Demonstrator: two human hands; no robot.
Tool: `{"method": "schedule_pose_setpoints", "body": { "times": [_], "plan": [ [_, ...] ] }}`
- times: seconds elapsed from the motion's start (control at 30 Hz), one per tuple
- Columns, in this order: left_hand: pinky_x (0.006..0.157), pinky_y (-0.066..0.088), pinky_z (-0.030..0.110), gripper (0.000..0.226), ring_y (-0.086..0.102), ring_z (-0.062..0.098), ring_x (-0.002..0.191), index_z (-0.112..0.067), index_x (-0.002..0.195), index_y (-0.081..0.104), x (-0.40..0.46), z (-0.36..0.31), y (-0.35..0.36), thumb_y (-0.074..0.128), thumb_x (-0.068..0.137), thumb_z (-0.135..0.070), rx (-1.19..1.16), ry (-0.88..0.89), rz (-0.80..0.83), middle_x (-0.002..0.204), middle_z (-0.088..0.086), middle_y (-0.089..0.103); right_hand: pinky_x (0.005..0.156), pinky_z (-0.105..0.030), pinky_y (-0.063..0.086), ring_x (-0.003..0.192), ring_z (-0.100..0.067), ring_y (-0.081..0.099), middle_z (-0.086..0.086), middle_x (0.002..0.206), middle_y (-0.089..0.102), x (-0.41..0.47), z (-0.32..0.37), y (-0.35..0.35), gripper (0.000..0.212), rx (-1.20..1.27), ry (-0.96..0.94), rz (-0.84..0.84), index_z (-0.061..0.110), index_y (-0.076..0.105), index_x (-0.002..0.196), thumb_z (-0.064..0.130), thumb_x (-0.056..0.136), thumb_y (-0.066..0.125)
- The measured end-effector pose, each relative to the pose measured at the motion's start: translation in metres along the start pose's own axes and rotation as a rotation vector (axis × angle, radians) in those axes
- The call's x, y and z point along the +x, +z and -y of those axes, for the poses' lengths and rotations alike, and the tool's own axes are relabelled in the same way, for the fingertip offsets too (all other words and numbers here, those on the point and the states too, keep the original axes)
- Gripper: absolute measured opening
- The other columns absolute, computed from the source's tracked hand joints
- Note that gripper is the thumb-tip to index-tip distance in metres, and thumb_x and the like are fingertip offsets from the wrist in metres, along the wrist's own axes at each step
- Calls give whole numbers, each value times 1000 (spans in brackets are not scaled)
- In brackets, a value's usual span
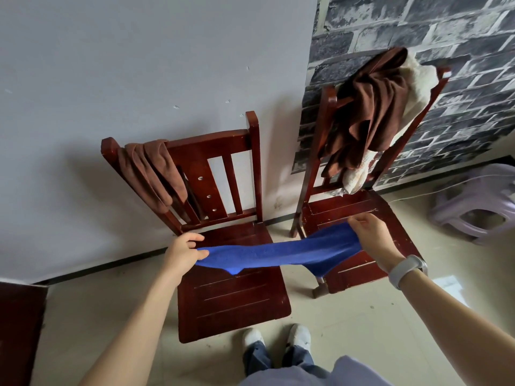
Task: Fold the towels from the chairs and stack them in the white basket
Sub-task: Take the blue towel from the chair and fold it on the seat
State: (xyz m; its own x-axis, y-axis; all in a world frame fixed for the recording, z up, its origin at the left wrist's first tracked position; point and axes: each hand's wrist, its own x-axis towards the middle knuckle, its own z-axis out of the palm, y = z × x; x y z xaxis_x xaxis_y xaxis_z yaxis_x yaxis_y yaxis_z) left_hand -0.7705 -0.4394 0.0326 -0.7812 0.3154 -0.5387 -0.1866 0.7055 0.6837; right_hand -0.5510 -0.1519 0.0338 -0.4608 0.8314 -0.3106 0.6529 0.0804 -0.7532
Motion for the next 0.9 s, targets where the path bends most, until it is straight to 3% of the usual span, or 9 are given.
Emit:
{"method": "schedule_pose_setpoints", "body": {
  "times": [0.1, 0.17, 0.27, 0.37, 0.47, 0.6, 0.7, 0.83, 0.9],
  "plan": [
    [91, 42, 32, 19, 50, 14, 101, -14, 94, 63, -7, 8, -1, 63, 81, 1, 86, 59, 9, 101, 2, 57, 72, -31, 44, 88, -21, 55, -8, 98, 56, -4, -10, 1, 23, 56, -8, 144, 5, 56, 113, 11, 91, 52],
    [74, 40, 22, 16, 53, 10, 85, -15, 80, 61, -11, 9, 2, 60, 82, 0, 173, 130, -15, 86, -1, 60, 65, -29, 52, 81, -21, 57, -8, 96, 55, -4, -14, 0, 26, 72, 61, 296, 13, 52, 114, 4, 89, 52],
    [58, 33, 14, 20, 47, 6, 68, -14, 72, 55, -12, 11, 6, 57, 83, 3, 194, 159, -62, 71, -2, 53, 77, -36, 55, 91, -26, 59, -7, 101, 55, -3, -16, 0, 34, 15, 101, 464, 16, 52, 112, -6, 87, 46],
    [60, 37, 22, 25, 47, 17, 72, -17, 70, 55, -7, 20, 6, 54, 84, 5, 70, 73, -61, 72, 4, 50, 72, -25, 48, 92, -23, 57, -7, 100, 60, -1, -15, 0, 33, -183, 16, 477, 9, 62, 106, -8, 84, 45],
    [60, 42, 24, 23, 48, 17, 77, -16, 78, 59, -13, 27, 5, 50, 88, 2, 24, 23, 22, 80, 7, 52, 77, -28, 44, 89, -21, 57, -7, 90, 64, 1, -23, 2, 28, -294, -25, 407, 6, 70, 92, -6, 82, 48],
    [70, 41, 17, 9, 53, 7, 79, -19, 80, 67, -24, 32, 6, 67, 81, -11, 166, 134, 179, 85, -4, 62, 77, -23, 35, 86, -18, 54, -3, 84, 62, 0, -34, 1, 25, -373, -89, 347, 13, 70, 85, 0, 84, 49],
    [82, 44, 26, 15, 57, 13, 86, -27, 79, 70, -25, 46, 9, 78, 70, -17, 362, 169, 228, 86, -8, 58, 76, -22, 34, 90, -21, 56, -5, 89, 65, 3, -41, 6, 23, -376, -127, 361, 9, 70, 92, 1, 86, 49],
    [79, 43, 29, 22, 57, 26, 88, -11, 92, 74, -26, 69, 21, 73, 71, -6, 551, 231, 134, 88, 5, 58, 82, -21, 36, 97, -18, 55, -8, 104, 65, 4, -47, 12, 25, -398, -181, 495, 5, 64, 109, 6, 85, 56],
    [79, 43, 33, 20, 58, 32, 90, -7, 94, 73, -24, 80, 22, 66, 76, -1, 620, 251, -4, 93, 12, 66, 72, -14, 37, 89, -14, 54, -2, 97, 63, 4, -48, 16, 29, -456, -223, 585, 7, 63, 109, 5, 81, 59]
  ]
}}
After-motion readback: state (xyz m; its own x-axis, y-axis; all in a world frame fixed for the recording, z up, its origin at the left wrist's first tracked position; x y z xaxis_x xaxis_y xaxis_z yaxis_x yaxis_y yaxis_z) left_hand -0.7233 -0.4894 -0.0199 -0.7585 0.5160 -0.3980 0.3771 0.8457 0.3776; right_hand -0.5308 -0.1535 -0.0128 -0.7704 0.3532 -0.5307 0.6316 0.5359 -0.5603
